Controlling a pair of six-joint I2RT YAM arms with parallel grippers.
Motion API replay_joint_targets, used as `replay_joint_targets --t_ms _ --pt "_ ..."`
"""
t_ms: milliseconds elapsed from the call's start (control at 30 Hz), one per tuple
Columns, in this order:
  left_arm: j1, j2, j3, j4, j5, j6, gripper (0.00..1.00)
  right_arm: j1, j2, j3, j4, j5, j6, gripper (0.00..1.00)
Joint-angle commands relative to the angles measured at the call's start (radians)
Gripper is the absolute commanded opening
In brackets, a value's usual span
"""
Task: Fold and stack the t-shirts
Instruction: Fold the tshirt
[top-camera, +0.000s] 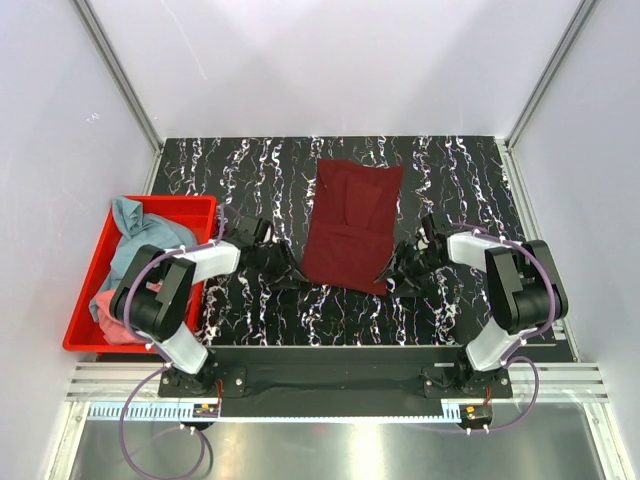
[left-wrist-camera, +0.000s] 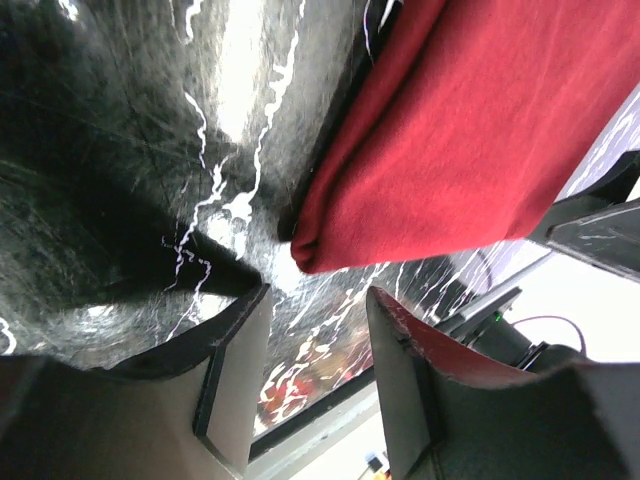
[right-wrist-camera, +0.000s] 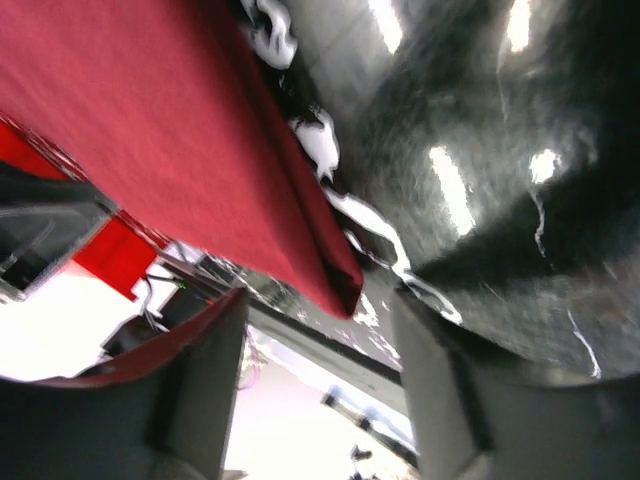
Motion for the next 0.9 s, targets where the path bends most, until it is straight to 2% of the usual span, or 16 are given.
replay_joint_targets --t_ms 0,33,67,300,600,800,867 --pt "-0.006 0.018 0.033 0.001 -0.089 -0.065 0.49 -0.003 0.036 -0.024 0.112 0.05 0.073 0.65" --pt "-0.006 0.02 0.036 -0.001 -0.103 -0.08 0.49 -0.001 0.046 -0.025 0.118 0.047 0.096 0.59" --pt "-0.009 0.021 0.039 -0.01 -0.108 -0.088 0.49 0.0 0.05 -0.025 0.123 0.044 0.104 0.58" --pt "-0.021 0.043 0.068 -0.091 -0.16 -0.12 0.53 0.0 0.021 -0.058 0.108 0.073 0.153 0.62" --pt "-0.024 0.105 0.087 -0.108 -0.164 -0.139 0.52 0.031 0.04 -0.081 0.132 0.086 0.196 0.6" --pt "-0.024 0.125 0.111 -0.104 -0.174 -0.13 0.45 0.043 0.019 -0.078 0.082 0.118 0.199 0.59" --pt "-0.024 0.131 0.114 -0.096 -0.164 -0.119 0.35 0.042 -0.001 -0.087 0.069 0.125 0.202 0.6"
